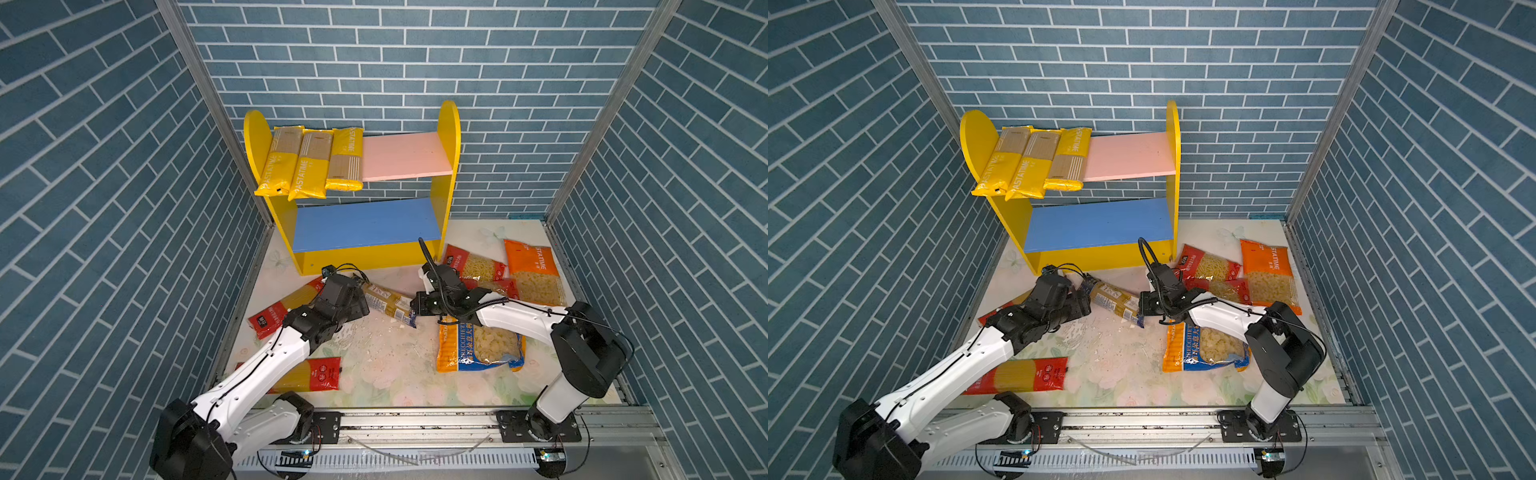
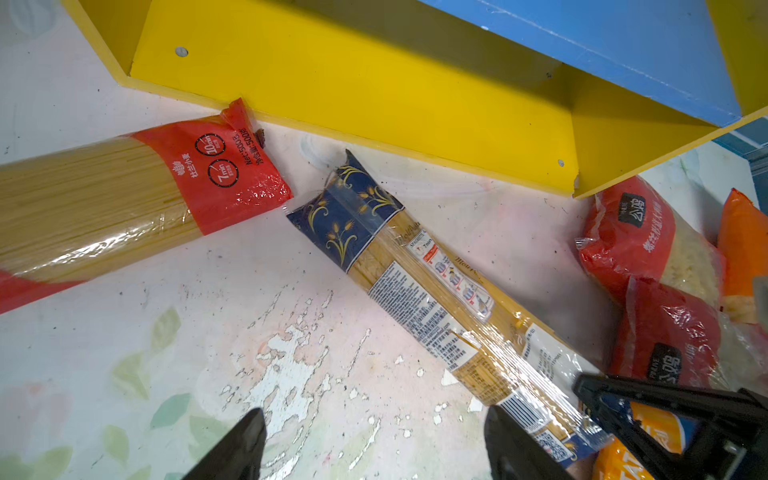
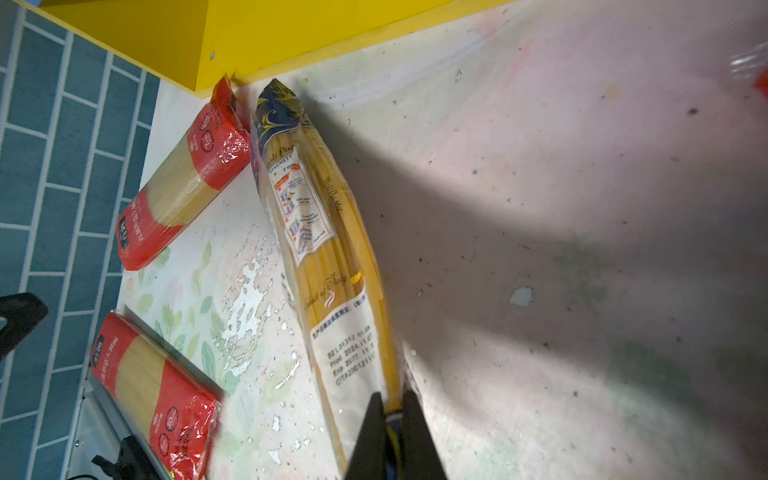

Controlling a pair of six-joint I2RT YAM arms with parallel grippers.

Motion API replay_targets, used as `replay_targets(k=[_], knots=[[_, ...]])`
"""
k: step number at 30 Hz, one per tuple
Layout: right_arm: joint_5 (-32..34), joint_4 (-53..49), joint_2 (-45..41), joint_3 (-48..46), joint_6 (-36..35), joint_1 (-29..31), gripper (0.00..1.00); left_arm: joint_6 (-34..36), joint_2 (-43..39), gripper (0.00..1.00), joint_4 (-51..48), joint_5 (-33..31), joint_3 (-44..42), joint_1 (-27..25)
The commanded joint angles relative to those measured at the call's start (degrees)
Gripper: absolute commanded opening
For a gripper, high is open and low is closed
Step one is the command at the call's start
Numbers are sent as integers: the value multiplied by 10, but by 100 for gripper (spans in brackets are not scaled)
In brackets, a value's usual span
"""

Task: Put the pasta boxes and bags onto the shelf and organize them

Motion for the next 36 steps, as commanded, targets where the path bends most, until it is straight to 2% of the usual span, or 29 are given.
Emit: replay_targets(k=[1, 6, 12, 15, 19, 22, 26, 29, 33, 36], knots=[[59, -8, -34, 8, -46, -4, 0, -8, -5, 83, 17, -1, -22, -5], [97, -59, -52, 24, -110, -4, 0, -35, -29, 83, 25, 0, -57, -15], [160, -66, -125, -10, -179, -4, 0, -63, -73, 83, 66, 21, -122, -30], [217, -65, -178, -39, -213, -4, 0, -75, -59, 83, 116, 49, -140, -40], [273, -68, -225, -73, -274, 5, 0, -66, -6, 83, 155, 57, -121, -64], [353, -78, -215, -87, -304, 44, 0, -64, 24, 83, 183, 69, -110, -65], [449, -67, -167, -90, -326, 149, 0, -60, 35, 84, 194, 76, -105, -62], [498, -72, -111, -73, -331, 209, 0, -40, 31, 85, 167, 87, -93, -46], [508, -96, -41, -37, -345, 273, 0, -31, 32, 85, 126, 116, -88, -5], [460, -115, -18, -26, -340, 297, 2, -32, 11, 85, 110, 103, -99, 1]])
